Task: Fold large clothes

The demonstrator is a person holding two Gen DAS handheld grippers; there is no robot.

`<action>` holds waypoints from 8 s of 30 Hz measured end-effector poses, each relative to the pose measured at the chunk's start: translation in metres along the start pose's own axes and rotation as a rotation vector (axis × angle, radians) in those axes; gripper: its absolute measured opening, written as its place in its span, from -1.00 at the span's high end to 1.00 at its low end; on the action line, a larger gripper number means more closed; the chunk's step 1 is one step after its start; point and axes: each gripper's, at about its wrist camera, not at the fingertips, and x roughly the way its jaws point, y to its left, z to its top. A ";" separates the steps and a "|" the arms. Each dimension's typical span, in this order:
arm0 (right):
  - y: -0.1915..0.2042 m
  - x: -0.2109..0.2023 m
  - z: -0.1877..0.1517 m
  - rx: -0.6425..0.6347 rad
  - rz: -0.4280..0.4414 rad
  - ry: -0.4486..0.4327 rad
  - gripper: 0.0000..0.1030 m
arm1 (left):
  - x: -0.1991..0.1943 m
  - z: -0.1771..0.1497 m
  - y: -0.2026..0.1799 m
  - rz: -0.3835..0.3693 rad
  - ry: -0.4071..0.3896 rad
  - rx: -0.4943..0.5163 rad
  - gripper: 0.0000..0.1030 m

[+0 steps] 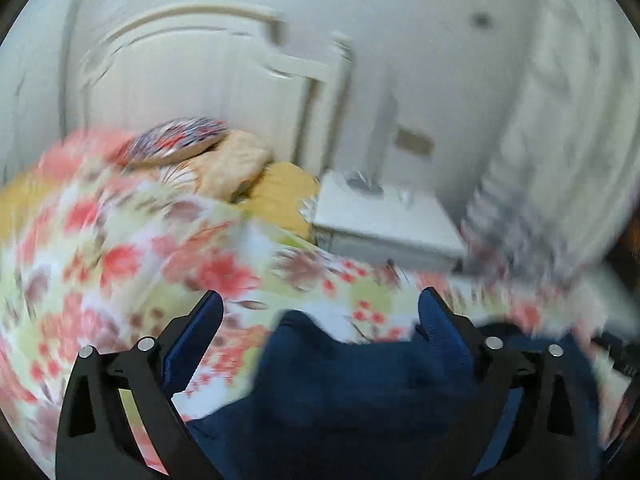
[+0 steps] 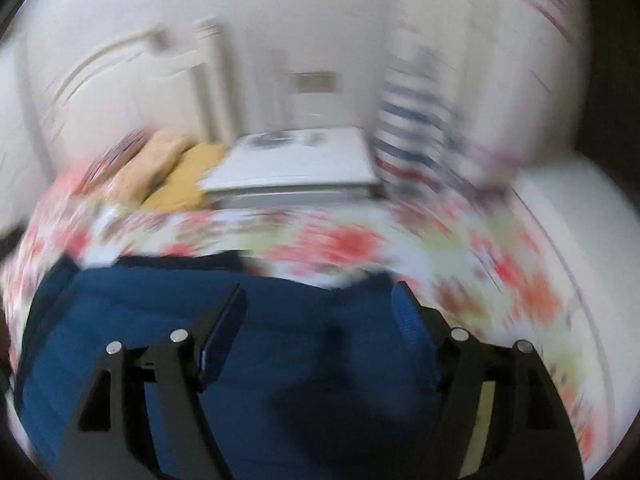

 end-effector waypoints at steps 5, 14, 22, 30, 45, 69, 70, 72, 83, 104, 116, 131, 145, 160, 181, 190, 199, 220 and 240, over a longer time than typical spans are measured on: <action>0.092 0.053 0.005 -0.232 0.037 0.132 -0.17 | 0.043 -0.021 -0.097 0.074 0.110 0.316 -0.87; 0.089 0.090 -0.020 -0.154 0.105 0.155 -0.15 | 0.103 -0.061 -0.092 0.030 0.267 0.296 -0.91; 0.095 0.088 -0.021 -0.188 0.065 0.134 -0.16 | 0.102 -0.065 -0.092 0.014 0.259 0.280 -0.91; -0.007 0.065 -0.016 0.048 -0.186 0.120 -0.18 | 0.103 -0.063 -0.088 0.009 0.256 0.268 -0.91; -0.055 0.090 -0.041 0.236 -0.104 0.178 -0.40 | 0.097 -0.060 -0.087 0.006 0.236 0.265 -0.91; 0.077 0.056 -0.023 -0.147 -0.044 0.127 -0.52 | 0.100 -0.049 -0.002 -0.047 0.298 -0.015 -0.91; 0.087 0.063 -0.026 -0.195 -0.058 0.144 -0.52 | 0.100 -0.049 -0.001 -0.048 0.297 -0.016 -0.91; 0.089 0.075 -0.027 -0.202 -0.075 0.175 -0.60 | 0.100 -0.049 0.000 -0.058 0.295 -0.026 -0.91; -0.052 0.081 -0.049 0.332 -0.048 0.229 -0.73 | 0.101 -0.050 0.004 -0.077 0.296 -0.045 -0.91; 0.104 0.015 -0.067 -0.191 -0.080 0.146 -0.96 | 0.028 -0.097 -0.079 0.091 0.214 0.257 -0.91; -0.045 -0.011 -0.109 0.252 -0.128 0.136 -0.95 | -0.002 -0.113 0.017 0.232 0.147 0.061 -0.91; 0.043 -0.075 -0.125 0.025 0.010 -0.022 -0.94 | -0.075 -0.130 -0.056 0.122 -0.014 0.205 -0.91; 0.061 -0.059 -0.138 -0.055 -0.019 0.070 -0.94 | -0.038 -0.167 -0.077 0.090 0.124 0.278 -0.91; 0.006 -0.085 -0.153 0.121 -0.146 0.035 -0.87 | -0.036 -0.167 -0.074 0.079 0.138 0.261 -0.91; -0.011 -0.082 -0.179 0.151 0.018 0.096 -0.95 | -0.073 -0.179 0.016 0.058 0.164 0.087 -0.91; 0.089 -0.106 -0.173 -0.082 0.095 0.024 -0.87 | -0.111 -0.193 -0.055 -0.036 0.112 0.232 -0.91; 0.041 -0.115 -0.191 -0.019 0.012 0.081 -0.94 | -0.097 -0.205 -0.057 -0.038 0.175 0.287 -0.91; -0.036 -0.061 -0.208 0.732 0.346 0.004 -0.96 | -0.092 -0.211 -0.059 0.008 0.160 0.289 -0.91; -0.086 -0.178 -0.312 0.805 0.488 -0.184 0.34 | -0.079 -0.111 -0.166 -0.007 0.159 0.367 -0.91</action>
